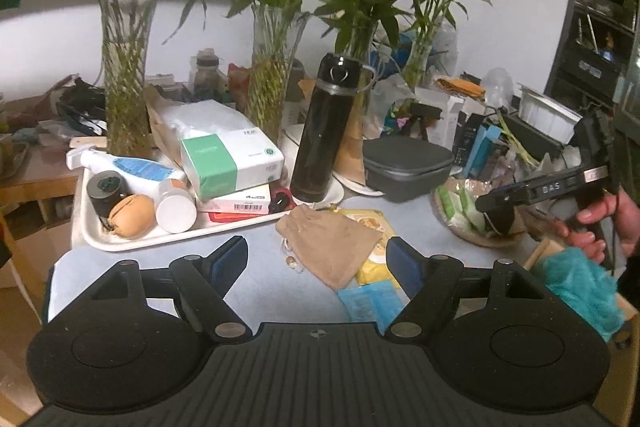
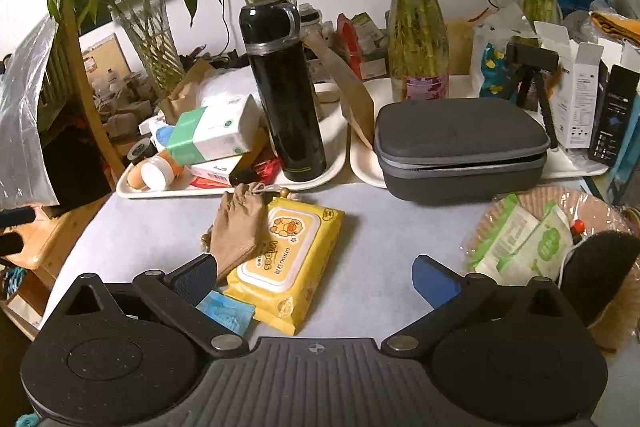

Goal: Organize soft objects
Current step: 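Grasp the brown drawstring pouch with the left tool and lift it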

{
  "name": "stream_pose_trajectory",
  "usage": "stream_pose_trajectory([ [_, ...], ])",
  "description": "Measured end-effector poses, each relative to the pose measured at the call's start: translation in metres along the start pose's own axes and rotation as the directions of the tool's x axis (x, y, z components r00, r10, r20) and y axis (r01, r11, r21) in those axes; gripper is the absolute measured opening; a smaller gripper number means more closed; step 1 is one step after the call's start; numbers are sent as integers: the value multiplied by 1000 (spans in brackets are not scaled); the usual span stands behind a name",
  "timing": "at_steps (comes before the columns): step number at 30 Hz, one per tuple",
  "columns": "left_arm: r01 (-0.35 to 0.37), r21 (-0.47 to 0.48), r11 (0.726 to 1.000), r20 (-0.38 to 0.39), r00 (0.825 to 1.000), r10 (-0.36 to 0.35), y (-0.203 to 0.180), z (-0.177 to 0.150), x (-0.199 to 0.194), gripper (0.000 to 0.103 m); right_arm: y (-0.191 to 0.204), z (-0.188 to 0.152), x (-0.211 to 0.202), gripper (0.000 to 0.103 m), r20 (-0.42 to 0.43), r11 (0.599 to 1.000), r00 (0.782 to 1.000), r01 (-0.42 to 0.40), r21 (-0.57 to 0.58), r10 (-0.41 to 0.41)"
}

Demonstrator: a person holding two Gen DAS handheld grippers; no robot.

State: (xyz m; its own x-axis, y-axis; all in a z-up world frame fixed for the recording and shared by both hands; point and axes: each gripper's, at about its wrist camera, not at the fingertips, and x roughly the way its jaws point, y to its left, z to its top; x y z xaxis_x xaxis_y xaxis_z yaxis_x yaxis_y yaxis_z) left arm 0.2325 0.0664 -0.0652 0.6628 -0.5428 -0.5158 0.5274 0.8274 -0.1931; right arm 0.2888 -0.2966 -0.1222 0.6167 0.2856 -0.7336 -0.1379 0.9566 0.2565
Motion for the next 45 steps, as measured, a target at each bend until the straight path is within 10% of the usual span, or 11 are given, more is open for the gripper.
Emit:
stream_pose_trajectory([
  [23, 256, 160, 953, -127, 963, -237, 8, -26, 143, 73, -24, 4, 34, 103, -113, 992, 987, 117, 45, -111],
  [36, 327, 119, 937, -241, 925, -293, 7, -36, 201, 46, -22, 5, 39, 103, -125, 994, 988, 98, 44, -91],
  [45, 368, 62, 928, -253, 905, -342, 7, -38, 201, 4, -17, 6, 41, 103, -125, 996, 989, 79, 32, -75],
])
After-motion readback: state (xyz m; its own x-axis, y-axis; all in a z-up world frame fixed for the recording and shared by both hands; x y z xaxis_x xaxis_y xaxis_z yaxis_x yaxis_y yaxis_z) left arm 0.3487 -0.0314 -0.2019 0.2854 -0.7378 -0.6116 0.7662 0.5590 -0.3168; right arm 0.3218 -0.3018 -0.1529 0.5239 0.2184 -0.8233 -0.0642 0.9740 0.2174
